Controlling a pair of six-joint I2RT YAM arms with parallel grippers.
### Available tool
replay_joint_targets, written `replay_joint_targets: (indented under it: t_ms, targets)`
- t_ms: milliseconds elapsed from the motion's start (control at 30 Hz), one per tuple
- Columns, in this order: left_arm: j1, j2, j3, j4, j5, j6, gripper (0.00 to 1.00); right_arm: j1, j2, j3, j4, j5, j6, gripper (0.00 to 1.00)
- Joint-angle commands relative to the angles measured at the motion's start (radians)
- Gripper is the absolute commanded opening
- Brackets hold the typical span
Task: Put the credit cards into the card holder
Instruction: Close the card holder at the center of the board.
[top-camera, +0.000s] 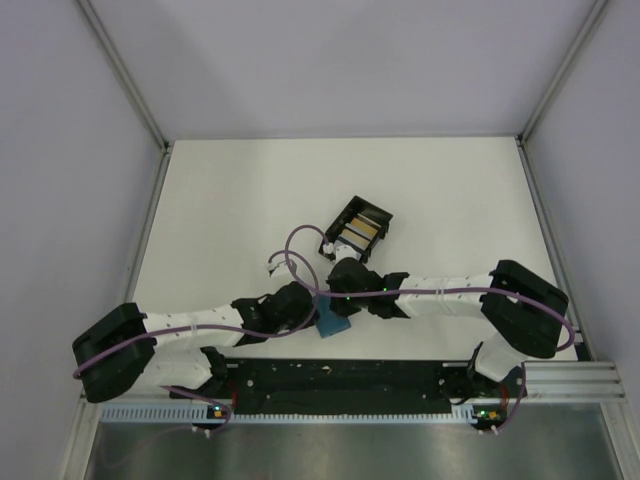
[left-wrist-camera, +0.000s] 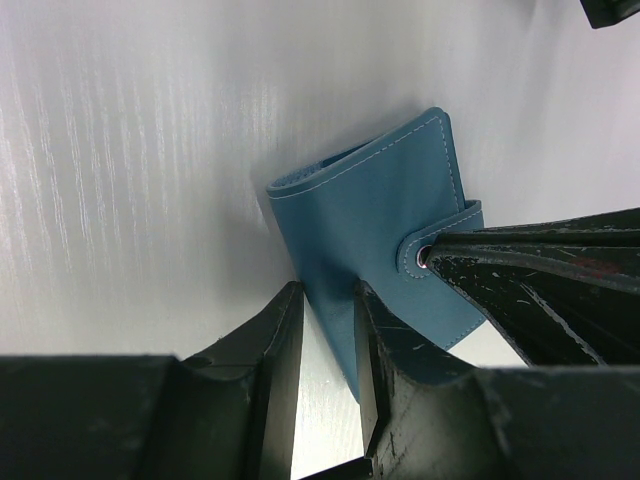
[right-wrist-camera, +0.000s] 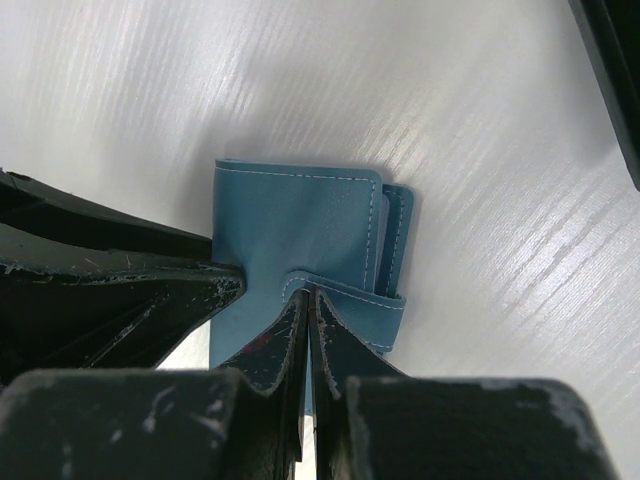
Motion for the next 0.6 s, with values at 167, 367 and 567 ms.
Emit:
replay_joint_targets:
  t_ms: [167,367,567]
  targets:
    - [0.002,0.005,0.004,0.025,0.001,0.006,0.32,0.002,0.095,-0.042,-0.125,0.076,-0.030,0.00]
    - [0.001,0.006,0.004,0.027,-0.005,0.008,0.32,0.047,0.109,-0.026,-0.176,0.112,-0.021,0.00]
    - [0.001,0.005,0.004,0.024,-0.008,0.008,0.31,0.081,0.134,-0.044,-0.211,0.128,0.028,0.00]
